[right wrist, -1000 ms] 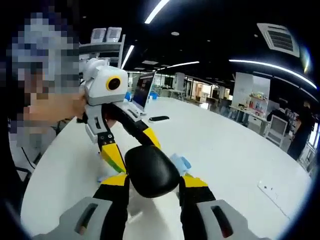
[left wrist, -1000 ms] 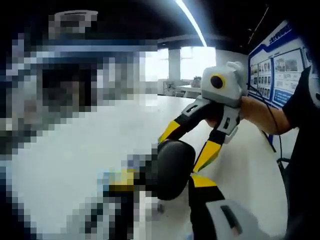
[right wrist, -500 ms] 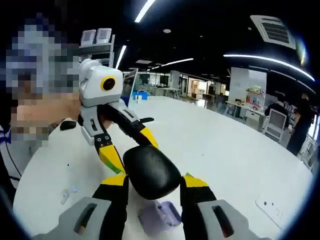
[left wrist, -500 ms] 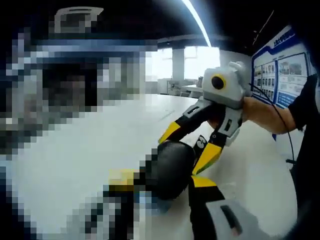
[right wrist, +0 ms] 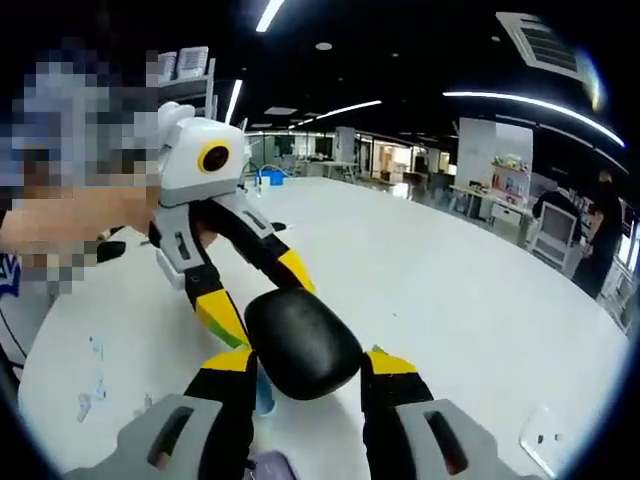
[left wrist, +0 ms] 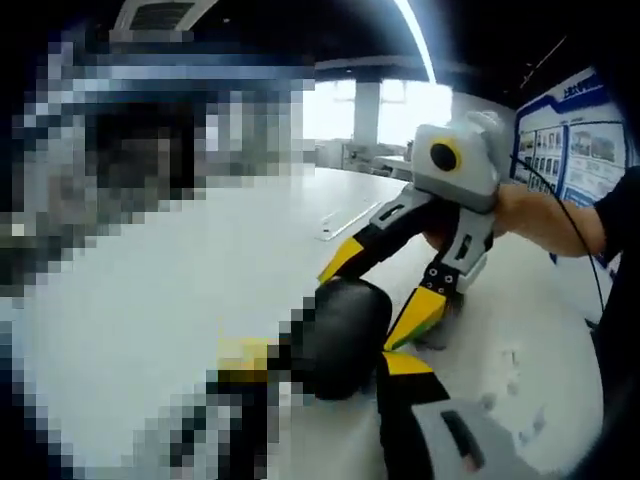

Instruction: Pick up the earbuds from the table and place the earbuds into the earbud case

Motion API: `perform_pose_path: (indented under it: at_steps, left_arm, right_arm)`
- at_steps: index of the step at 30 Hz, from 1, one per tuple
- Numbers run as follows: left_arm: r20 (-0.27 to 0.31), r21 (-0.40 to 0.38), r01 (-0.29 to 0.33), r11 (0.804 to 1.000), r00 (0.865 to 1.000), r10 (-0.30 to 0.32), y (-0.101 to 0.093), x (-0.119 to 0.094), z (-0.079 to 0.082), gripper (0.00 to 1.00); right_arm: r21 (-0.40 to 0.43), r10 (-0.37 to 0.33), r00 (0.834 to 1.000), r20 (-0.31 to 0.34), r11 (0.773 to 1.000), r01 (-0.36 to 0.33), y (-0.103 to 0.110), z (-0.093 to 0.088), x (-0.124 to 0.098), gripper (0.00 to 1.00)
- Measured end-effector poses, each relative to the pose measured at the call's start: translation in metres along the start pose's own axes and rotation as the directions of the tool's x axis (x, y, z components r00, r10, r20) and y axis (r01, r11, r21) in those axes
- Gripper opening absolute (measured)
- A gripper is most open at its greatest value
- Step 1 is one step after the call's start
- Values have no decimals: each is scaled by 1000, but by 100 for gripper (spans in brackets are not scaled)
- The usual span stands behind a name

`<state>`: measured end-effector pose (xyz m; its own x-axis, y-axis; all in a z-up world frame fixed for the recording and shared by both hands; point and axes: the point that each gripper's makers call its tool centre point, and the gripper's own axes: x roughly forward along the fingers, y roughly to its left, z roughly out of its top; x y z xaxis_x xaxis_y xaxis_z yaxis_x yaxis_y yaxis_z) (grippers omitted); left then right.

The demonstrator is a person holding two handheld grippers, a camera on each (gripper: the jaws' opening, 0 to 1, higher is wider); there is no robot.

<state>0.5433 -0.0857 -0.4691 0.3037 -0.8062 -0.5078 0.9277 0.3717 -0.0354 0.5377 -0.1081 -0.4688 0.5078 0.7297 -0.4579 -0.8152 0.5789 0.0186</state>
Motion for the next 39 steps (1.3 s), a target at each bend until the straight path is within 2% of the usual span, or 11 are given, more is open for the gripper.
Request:
perform_pose_path:
  at_steps: [6, 10, 15, 18, 25, 27, 30, 32, 34, 37, 39]
  left_arm:
    - [-22, -19, 9, 1000, 1000, -9, 13, 11, -12, 42]
    - [-56, -17, 5, 1000, 998, -6, 20, 20, -21, 42]
    - [-85, -4, -1, 1000, 996, 1, 25, 26, -29, 42]
    - [-83, -7, 3, 1000, 997, -4, 25, 27, -31, 42]
    - [-42, -44, 5, 999, 999, -7, 27, 24, -30, 43]
    - [-18, -82, 8, 997, 1000, -10, 27, 22, -29, 43]
    - [14, -123, 7, 992, 1000, -6, 27, 17, -29, 54]
    - [18, -130, -1, 991, 1000, 3, 27, 11, -33, 55]
    - [20, -144, -10, 990, 1000, 13, 28, 7, -34, 56]
    - [65, -178, -36, 983, 997, 48, 28, -4, -32, 56]
    - [99, -212, -70, 975, 991, 93, 31, -15, -27, 55]
  right_arm:
    - [21, 4, 1000, -31, 1000, -3, -4, -10, 12, 40]
    - [48, 8, 998, -60, 999, -6, -9, -21, 22, 40]
    - [52, -2, 997, -83, 999, 6, -9, -30, 27, 40]
    - [51, -4, 996, -85, 999, 8, -9, -31, 26, 40]
    - [83, -18, 998, -62, 996, 23, -11, -31, 23, 40]
    - [89, -21, 998, -53, 996, 26, -11, -30, 21, 40]
    - [107, -35, 999, -33, 994, 39, -12, -28, 14, 45]
    - [118, -44, 999, -32, 992, 48, -14, -30, 10, 46]
    - [121, -51, 998, -31, 991, 54, -14, -31, 6, 46]
    - [137, -64, 998, 3, 989, 63, -10, -25, -8, 46]
    - [137, -68, 997, 19, 988, 65, -5, -21, -17, 46]
